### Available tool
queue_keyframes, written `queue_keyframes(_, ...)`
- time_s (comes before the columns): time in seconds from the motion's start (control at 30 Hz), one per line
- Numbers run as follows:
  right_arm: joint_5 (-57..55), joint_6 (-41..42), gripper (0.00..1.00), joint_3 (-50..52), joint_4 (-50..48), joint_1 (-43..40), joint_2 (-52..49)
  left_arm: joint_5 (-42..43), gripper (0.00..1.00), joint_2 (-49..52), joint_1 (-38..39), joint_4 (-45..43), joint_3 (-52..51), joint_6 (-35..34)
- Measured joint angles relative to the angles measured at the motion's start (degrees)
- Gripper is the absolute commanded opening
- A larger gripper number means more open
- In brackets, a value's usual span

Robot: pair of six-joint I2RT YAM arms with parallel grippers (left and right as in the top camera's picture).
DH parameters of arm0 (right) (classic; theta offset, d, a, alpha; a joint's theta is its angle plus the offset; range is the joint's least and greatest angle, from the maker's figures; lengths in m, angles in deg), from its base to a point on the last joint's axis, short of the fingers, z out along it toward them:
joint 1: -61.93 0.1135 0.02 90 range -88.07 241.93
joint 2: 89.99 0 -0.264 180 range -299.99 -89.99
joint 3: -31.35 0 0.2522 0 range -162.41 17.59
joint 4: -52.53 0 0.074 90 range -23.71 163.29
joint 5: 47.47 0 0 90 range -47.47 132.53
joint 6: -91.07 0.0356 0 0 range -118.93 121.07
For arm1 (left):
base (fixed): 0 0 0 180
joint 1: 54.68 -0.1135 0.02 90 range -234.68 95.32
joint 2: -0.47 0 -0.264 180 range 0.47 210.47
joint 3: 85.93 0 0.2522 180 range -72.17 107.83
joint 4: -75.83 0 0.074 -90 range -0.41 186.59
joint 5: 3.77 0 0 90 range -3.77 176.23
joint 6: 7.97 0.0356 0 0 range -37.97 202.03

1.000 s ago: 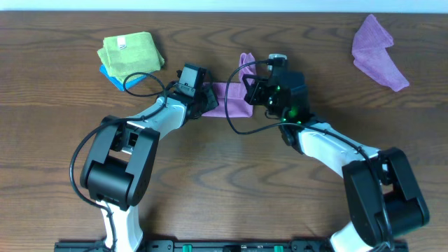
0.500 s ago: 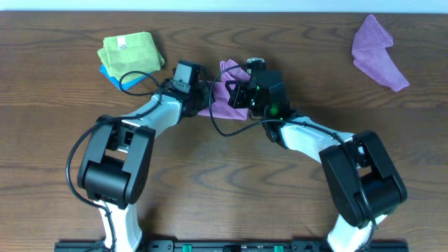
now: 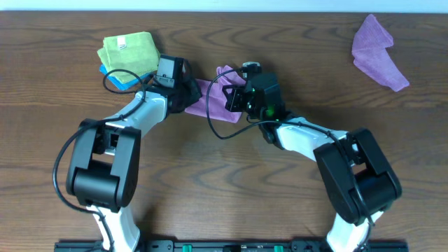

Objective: Fold the cloth
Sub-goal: 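Bring the right gripper's strip end over to the left gripper, folding in half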

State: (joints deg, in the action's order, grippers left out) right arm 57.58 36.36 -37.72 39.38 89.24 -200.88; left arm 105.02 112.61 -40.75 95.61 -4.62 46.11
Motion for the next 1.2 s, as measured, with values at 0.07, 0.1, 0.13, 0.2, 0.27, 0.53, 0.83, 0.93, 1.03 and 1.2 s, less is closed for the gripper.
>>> queue_keyframes(0.07,0.35,0.00,0.01,-0.02,-0.98,0.04,-0.04,0.20,0.06,-0.63,0.00,0.13,0.00,0.37)
queue_keyframes(0.1,0.50,0.00,0.01,-0.07,-1.22,0.04,-0.07,0.31,0.06,-0.90,-0.02,0.22,0.00,0.55)
queue_keyframes(0.13,0.68,0.00,0.01,-0.22,-1.25,0.04,-0.07,0.31,0.05,-1.18,-0.04,0.48,0.00,0.87)
queue_keyframes(0.2,0.83,0.00,0.01,-0.66,-1.25,0.09,-0.07,0.33,0.06,-1.64,-0.22,1.38,0.00,1.36)
queue_keyframes(0.27,0.90,0.00,0.01,-1.46,-1.22,0.26,-0.07,0.04,0.06,-2.01,-0.70,2.84,0.09,1.77)
queue_keyframes(0.53,1.05,-0.02,0.01,-6.62,0.28,2.10,-0.07,-5.27,0.06,-2.23,-2.29,10.58,0.31,4.74)
queue_keyframes(0.83,0.52,-0.44,0.01,-8.31,1.64,3.58,-0.07,-8.11,0.06,-1.88,-2.25,10.91,0.33,5.99)
queue_keyframes(0.93,0.39,-0.44,0.01,-8.31,1.68,3.98,-0.07,-8.48,0.06,-0.48,-2.25,10.91,0.33,5.99)
queue_keyframes(1.03,-0.02,-0.44,0.01,-8.35,1.75,4.11,-0.07,-8.90,0.06,0.61,-2.25,10.88,0.33,5.99)
queue_keyframes(1.2,-1.07,-0.39,0.01,-10.93,1.92,4.44,-1.95,-8.98,0.06,0.63,-2.25,10.84,0.37,6.01)
